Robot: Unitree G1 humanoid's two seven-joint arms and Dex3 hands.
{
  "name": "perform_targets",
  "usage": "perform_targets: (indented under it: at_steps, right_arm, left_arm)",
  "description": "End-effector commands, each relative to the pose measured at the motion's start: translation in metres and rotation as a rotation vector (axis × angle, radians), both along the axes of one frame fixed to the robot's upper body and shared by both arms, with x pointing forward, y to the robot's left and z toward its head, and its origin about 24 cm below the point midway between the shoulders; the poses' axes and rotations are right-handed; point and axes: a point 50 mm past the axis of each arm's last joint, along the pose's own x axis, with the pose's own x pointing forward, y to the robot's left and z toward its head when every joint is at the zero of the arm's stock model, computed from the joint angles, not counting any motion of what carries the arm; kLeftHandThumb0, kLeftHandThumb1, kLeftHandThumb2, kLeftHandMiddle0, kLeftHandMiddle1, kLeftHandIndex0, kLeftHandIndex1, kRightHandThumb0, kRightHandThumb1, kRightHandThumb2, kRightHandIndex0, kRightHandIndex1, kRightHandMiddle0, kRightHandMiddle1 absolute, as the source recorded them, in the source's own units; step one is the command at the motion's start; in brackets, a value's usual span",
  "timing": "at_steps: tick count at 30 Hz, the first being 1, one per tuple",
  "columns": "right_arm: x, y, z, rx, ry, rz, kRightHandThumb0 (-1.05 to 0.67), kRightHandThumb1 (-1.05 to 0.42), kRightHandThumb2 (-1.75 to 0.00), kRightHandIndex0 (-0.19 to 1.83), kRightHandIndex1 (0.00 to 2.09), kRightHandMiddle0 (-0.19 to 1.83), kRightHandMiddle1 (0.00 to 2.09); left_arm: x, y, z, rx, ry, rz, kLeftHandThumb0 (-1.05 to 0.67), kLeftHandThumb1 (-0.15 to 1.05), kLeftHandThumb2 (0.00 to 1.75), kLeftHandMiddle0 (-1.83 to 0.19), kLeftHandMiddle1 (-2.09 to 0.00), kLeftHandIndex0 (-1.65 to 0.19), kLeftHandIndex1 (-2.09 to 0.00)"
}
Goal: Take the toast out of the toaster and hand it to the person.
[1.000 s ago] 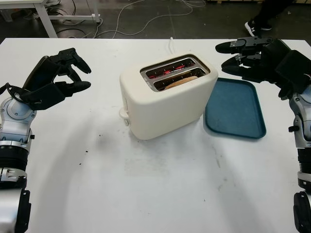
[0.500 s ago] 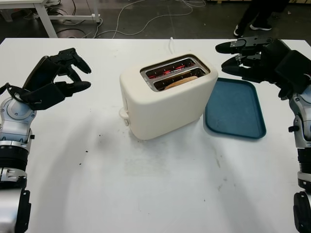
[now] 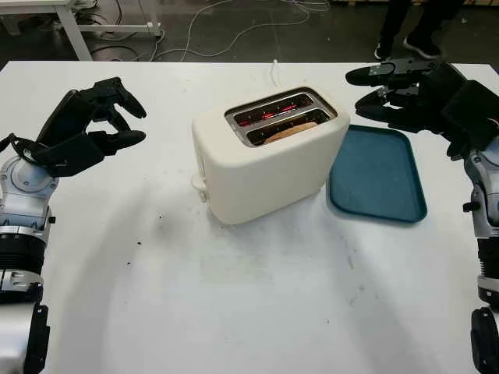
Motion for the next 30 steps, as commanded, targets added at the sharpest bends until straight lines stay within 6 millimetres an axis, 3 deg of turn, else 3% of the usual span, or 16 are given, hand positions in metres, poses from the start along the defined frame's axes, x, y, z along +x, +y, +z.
perform_targets:
  at_steps: [1,30]
  right_arm:
    - [-0.0004,0.0016,0.0050,-0.005,-0.028,0.002,-0.36,-0.86,0.00,0.43,0.94,0.79,0.02]
    - [-0.0004,0.0011,0.0024,0.044,-0.006,0.001,-0.36,-0.85,0.00,0.42,0.95,0.79,0.02]
  left_arm:
    - [0.0001,0.0000,0.0016,-0.011,-0.009,-0.007,-1.05,0.92,0.24,-0.62,-1.36,-0.43,-1.37]
    - [-0.0005,0.0003,0.0011,0.000,-0.009,0.000,-1.05,0.92,0.25,-0.62,-1.36,-0.44,-1.37]
